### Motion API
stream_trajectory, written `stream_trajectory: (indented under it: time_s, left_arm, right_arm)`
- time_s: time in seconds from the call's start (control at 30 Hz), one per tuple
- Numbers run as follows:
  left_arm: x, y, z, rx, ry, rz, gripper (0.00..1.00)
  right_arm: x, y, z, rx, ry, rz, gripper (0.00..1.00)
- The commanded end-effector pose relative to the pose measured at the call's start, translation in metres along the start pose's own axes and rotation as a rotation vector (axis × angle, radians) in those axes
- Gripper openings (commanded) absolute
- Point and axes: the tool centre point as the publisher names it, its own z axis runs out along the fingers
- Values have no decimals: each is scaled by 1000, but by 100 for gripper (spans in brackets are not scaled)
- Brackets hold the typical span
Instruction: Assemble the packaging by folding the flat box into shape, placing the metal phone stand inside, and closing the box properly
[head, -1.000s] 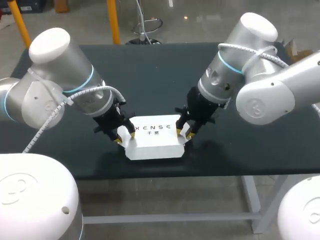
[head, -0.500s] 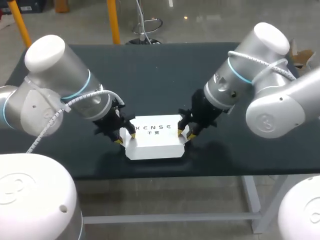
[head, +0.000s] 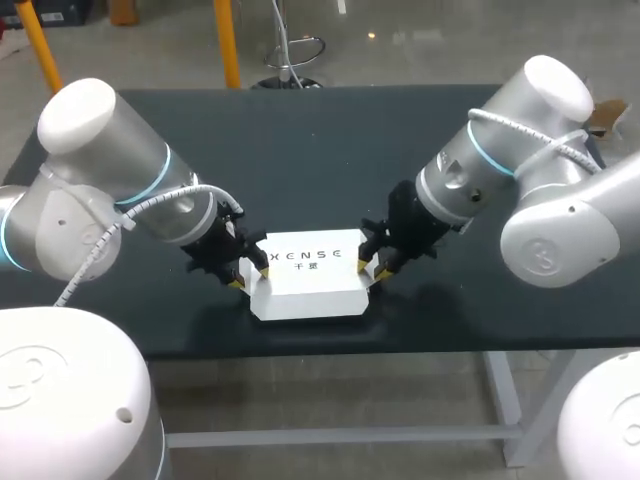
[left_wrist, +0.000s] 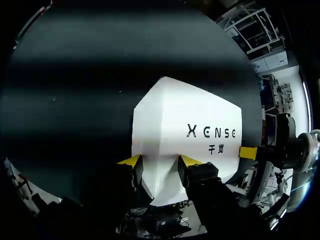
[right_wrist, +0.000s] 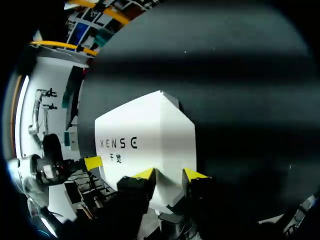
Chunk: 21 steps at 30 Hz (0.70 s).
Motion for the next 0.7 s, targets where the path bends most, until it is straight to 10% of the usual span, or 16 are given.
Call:
stream_trajectory:
  time_s: [0.03, 0.7]
  left_arm:
    - [0, 1, 5, 2, -3, 0, 47]
    - [-1, 1, 5, 2, -3, 0, 43]
  right_arm:
    - [0, 1, 0, 6, 0, -1, 38]
    - [0, 0, 0, 4, 0, -2, 44]
